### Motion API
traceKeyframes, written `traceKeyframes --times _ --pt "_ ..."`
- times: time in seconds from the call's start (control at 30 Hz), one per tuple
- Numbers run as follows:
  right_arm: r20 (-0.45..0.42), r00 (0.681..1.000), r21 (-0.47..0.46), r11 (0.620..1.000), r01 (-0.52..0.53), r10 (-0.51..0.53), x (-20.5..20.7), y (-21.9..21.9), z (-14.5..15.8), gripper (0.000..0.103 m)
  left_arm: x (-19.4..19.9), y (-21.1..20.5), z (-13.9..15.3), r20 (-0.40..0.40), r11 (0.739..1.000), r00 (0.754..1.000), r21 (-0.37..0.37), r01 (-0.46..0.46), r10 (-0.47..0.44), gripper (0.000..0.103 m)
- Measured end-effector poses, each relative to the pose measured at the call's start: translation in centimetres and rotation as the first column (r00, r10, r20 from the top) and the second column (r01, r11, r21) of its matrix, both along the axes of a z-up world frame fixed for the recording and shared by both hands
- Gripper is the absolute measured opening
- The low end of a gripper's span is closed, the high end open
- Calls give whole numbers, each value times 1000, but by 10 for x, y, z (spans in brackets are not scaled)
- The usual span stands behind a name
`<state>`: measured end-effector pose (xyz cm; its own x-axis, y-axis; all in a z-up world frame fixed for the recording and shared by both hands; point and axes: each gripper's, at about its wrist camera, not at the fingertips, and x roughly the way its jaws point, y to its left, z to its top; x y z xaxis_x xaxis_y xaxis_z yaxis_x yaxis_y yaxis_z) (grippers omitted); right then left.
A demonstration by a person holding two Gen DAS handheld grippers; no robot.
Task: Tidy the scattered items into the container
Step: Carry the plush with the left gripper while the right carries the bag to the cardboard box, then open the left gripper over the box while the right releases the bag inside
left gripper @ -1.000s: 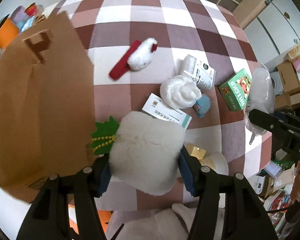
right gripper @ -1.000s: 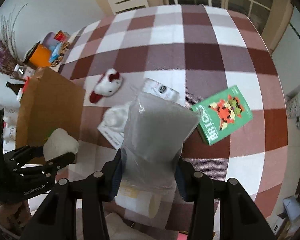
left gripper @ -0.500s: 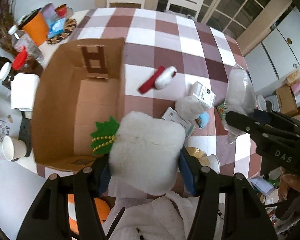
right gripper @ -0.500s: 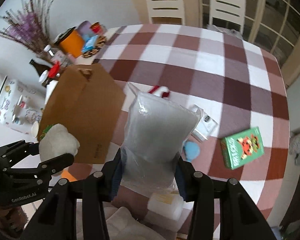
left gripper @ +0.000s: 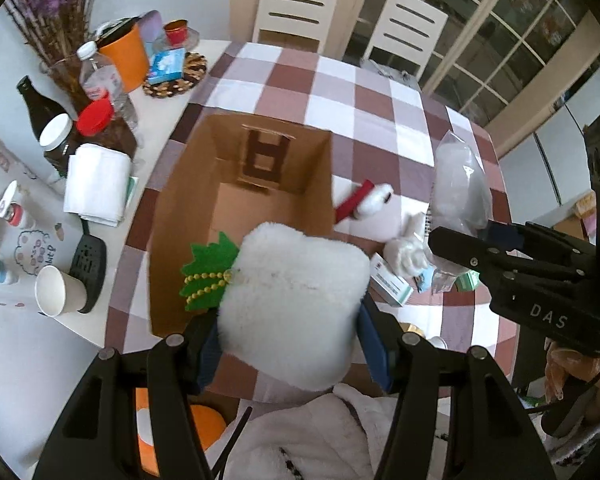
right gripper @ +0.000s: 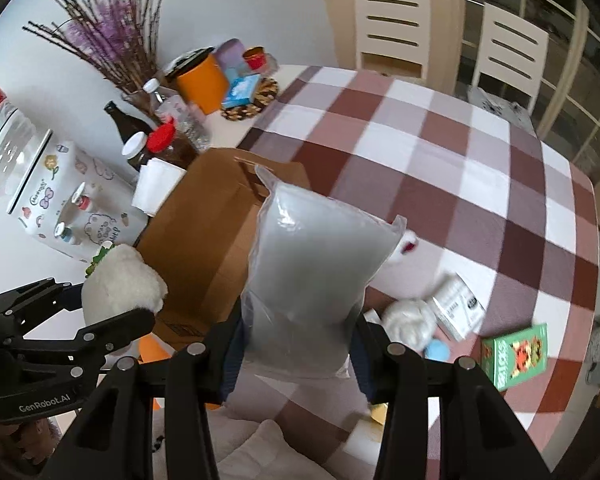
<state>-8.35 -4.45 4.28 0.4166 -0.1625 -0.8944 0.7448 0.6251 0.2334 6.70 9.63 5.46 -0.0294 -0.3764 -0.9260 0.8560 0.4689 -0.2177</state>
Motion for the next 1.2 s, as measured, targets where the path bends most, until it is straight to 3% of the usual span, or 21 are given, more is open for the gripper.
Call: traceKeyframes --times 0.57,1.2 --pt "-12 993 24 993 -117 117 89 -9 -5 46 58 2 -24 -23 998 999 43 -46 47 60" --pt "-49 982 84 980 -180 185 123 -18 -33 46 71 -5 -45 -50 995 998 91 -45 50 60"
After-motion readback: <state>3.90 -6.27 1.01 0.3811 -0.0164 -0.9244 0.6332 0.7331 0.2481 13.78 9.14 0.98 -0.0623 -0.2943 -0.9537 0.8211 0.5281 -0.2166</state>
